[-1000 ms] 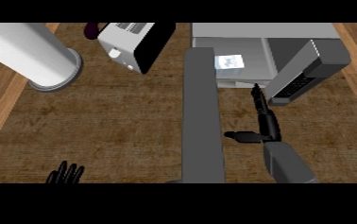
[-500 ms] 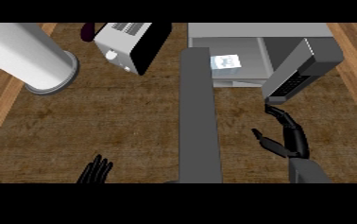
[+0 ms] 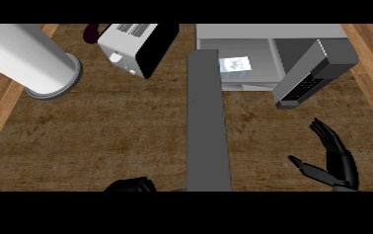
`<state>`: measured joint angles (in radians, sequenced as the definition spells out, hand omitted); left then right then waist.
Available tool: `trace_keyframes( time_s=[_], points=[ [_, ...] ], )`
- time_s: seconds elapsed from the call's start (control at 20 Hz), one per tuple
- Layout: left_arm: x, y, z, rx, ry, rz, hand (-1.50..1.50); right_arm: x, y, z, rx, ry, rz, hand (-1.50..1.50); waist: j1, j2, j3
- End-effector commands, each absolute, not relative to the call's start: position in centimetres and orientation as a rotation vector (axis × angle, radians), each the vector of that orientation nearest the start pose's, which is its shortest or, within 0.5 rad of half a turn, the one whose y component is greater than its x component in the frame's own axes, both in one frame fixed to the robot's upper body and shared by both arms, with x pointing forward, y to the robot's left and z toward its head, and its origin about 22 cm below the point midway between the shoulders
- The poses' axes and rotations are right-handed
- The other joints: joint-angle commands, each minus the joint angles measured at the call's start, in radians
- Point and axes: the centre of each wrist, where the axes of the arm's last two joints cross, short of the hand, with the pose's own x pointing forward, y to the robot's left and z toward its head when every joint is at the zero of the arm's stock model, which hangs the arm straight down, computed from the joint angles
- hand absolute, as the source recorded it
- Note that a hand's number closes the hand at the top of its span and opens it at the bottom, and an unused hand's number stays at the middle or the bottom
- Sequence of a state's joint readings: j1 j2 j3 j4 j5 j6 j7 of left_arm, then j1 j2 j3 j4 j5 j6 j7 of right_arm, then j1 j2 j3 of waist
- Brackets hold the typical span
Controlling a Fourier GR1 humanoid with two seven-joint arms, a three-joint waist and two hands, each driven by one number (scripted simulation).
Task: Pick up the milk, place it into the microwave and close the microwave
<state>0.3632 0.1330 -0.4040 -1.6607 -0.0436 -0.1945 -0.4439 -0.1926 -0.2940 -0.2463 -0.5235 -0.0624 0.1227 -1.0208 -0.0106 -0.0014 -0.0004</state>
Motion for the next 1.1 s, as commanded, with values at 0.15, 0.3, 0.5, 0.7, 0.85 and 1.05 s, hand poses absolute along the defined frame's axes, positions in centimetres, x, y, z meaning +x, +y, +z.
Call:
trace_keyframes(
  time_s=[0.15, 0.3, 0.5, 0.7, 0.85, 1.05],
  points=[
    [17.4, 15.5, -3.7, -0.365, -1.700, -0.349, 1.50, 16.3, -42.2, -12.9, -0.231, -1.827, -0.098, -1.50, 0.005, 0.001, 0.000],
    [19.0, 15.5, -5.3, -0.286, -1.721, -0.382, 1.50, 16.2, -42.7, -13.0, -0.254, -1.823, -0.120, -1.50, 0.009, 0.002, 0.001],
    [22.2, 12.7, -4.3, -0.370, -1.666, -0.563, 1.50, 16.8, -44.5, -11.1, -0.246, -1.831, -0.108, -1.50, -0.005, 0.003, 0.001],
    [21.5, 11.5, -6.2, -0.428, -1.467, -0.768, 1.50, 15.7, -43.5, -12.2, -0.187, -1.833, -0.090, -1.50, -0.010, 0.005, 0.002],
    [22.2, 9.5, -6.7, -0.480, -1.370, -0.883, 1.50, 15.7, -44.2, -11.5, -0.191, -1.856, -0.089, -1.50, -0.019, 0.006, 0.001],
    [22.2, 7.5, -7.9, -0.533, -1.321, -0.953, 1.50, 16.1, -44.9, -10.8, -0.173, -1.867, -0.096, -1.50, -0.017, 0.007, 0.001]
  ],
)
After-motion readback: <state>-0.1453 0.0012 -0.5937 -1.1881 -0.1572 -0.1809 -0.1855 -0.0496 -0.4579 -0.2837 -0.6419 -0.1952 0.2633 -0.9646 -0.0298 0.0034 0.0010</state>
